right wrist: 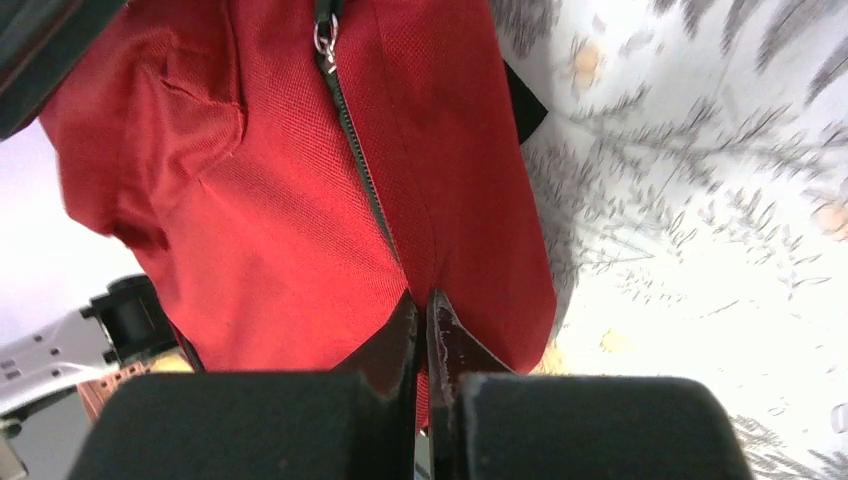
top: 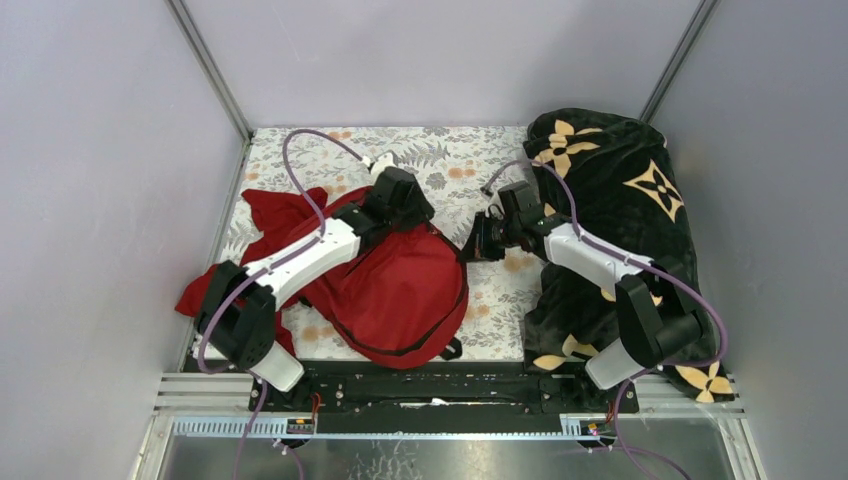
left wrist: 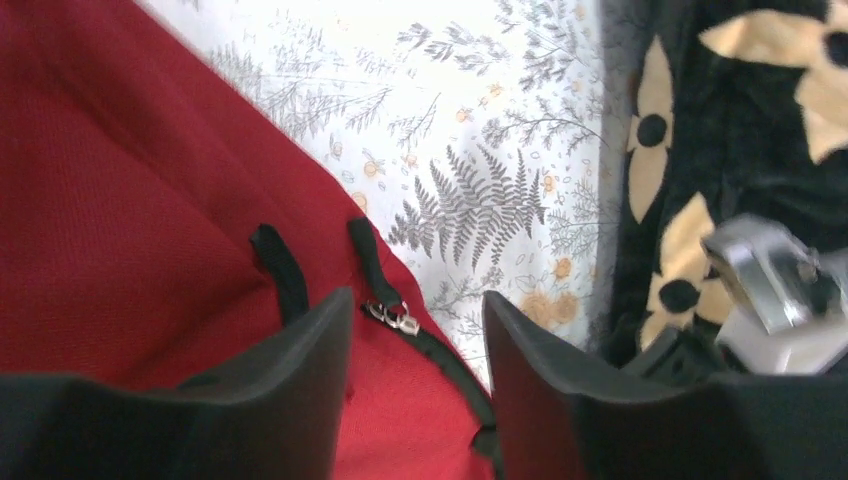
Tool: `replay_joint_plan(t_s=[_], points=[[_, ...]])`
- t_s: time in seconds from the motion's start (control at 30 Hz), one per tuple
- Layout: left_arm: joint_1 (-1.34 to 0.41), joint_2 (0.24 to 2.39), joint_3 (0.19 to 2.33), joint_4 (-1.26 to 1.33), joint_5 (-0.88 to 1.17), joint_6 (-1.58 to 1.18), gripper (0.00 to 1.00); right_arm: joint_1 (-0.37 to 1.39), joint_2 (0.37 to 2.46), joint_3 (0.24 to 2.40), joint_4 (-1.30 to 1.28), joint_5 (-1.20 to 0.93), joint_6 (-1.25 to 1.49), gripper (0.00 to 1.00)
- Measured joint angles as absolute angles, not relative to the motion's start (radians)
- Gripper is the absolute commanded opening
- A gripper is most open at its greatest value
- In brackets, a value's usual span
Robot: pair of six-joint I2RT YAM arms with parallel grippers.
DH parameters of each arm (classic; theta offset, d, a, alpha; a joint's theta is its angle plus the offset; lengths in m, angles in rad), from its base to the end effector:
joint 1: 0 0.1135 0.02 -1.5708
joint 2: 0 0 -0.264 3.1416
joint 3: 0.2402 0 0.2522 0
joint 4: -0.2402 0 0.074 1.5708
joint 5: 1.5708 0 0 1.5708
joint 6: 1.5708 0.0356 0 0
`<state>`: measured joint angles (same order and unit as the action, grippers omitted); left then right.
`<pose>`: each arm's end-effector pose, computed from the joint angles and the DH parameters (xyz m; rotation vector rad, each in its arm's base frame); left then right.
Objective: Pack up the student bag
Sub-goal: Zip the student bag at the center of the board, then move the student bag to the center of the board.
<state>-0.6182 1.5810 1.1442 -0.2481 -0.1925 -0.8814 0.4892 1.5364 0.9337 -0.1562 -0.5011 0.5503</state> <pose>0.2928 -0.1999 0.2593 -0.4072 2.2720 -0.5825 0.2772 0.1669 0.2155 -0.1956 2.4702 1.0729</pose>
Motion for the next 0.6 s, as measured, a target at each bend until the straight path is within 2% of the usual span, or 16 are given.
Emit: replay_joint_plan(t_s=[0.03, 0.1, 0.37, 0.4, 0.43, 0.47, 0.5, 0.57, 0.6], points=[[-0.614, 1.567, 1.154, -0.245, -0.183, -0.862, 0.74, 0.48, 1.549, 0.963, -0.174, -0.499, 0.547, 0.0], [-0.609, 1.542, 1.192, -0.247, -0.17, -0.815, 0.79, 0.445, 1.58, 1.028, -0.194, -0.518, 0.551, 0.0], [-0.607, 1.308, 1.34, -0.276, -0.207, -0.672, 0.86, 0.297, 1.776, 1.496, -0.235, -0.485, 0.574, 0.0], [-0.607, 1.264, 1.34, -0.28, -0.217, -0.658, 0.89, 0.284, 1.814, 1.57, -0.237, -0.47, 0.573, 0.08], [-0.607, 1.222, 1.338, -0.286, -0.226, -0.647, 0.93, 0.272, 1.853, 1.634, -0.24, -0.459, 0.571, 0.3], [-0.606, 1.19, 1.335, -0.292, -0.235, -0.636, 0.98, 0.26, 1.9, 1.708, -0.253, -0.446, 0.568, 0.57], [-0.605, 1.162, 1.328, -0.297, -0.247, -0.63, 0.99, 0.247, 1.958, 1.793, -0.272, -0.43, 0.563, 0.74], [-0.605, 1.122, 1.31, -0.315, -0.274, -0.619, 0.99, 0.231, 2.043, 1.911, -0.283, -0.409, 0.557, 0.93], [-0.604, 1.102, 1.29, -0.34, -0.3, -0.616, 0.99, 0.222, 2.067, 1.941, -0.283, -0.4, 0.551, 0.99]])
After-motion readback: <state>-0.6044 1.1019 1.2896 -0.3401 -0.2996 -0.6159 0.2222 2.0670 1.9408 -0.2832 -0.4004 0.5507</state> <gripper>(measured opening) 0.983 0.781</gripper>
